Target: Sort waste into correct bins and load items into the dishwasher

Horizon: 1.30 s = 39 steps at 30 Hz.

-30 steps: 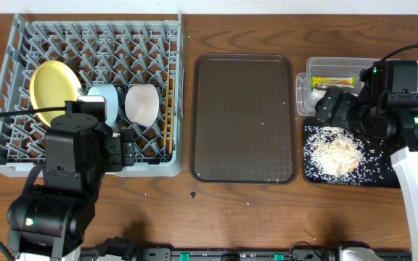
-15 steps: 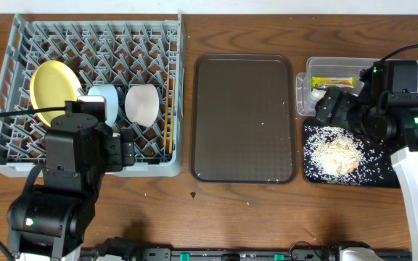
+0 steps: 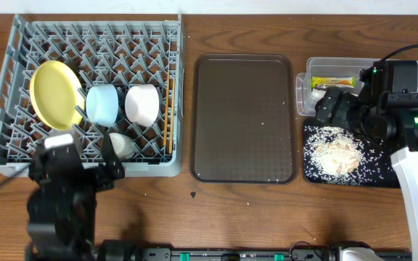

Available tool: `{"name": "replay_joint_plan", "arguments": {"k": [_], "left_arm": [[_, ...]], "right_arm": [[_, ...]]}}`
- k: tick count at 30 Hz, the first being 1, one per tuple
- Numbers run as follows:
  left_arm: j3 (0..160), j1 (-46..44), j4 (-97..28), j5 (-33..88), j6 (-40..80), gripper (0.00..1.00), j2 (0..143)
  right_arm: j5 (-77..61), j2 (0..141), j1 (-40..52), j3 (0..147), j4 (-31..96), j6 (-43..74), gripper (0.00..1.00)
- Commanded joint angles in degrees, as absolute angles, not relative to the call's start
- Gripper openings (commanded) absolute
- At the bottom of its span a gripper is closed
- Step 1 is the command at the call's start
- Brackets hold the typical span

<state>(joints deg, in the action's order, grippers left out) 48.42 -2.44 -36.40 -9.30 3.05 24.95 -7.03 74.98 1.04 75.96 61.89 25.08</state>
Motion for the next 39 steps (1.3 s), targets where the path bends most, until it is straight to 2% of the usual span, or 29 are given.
{"name": "replay_joint_plan", "arguments": {"k": [1,10,23,29,39], "left_arm": [[39.18,-1.06,-32.73,-5.87,3.51,0.97,17.63],[20.47,0.14,-24.03,-2.92,3.49,0.97,4.64],[3.49,0.14,-10.94,-2.98,3.51,0.97,0.08],[0.32,0.14,-3.90,-3.20,3.51,0.97,0.08],[0.23,0.03,-3.75,-3.18,3.53,0.97,0.23]], "right_arm": [[-7.11,75.00,1.15,76.34,61.78,25.26,0.99],[-7.11,75.00,1.15,76.34,61.80,25.26,0.99],[-7.09,75.00,1.15,76.34,61.80,25.26,0.99],[-7.11,75.00,1.15,76.34,61.80,25.26,0.99],[-7.11,75.00,1.15,76.34,61.78,25.26,0.99]]}}
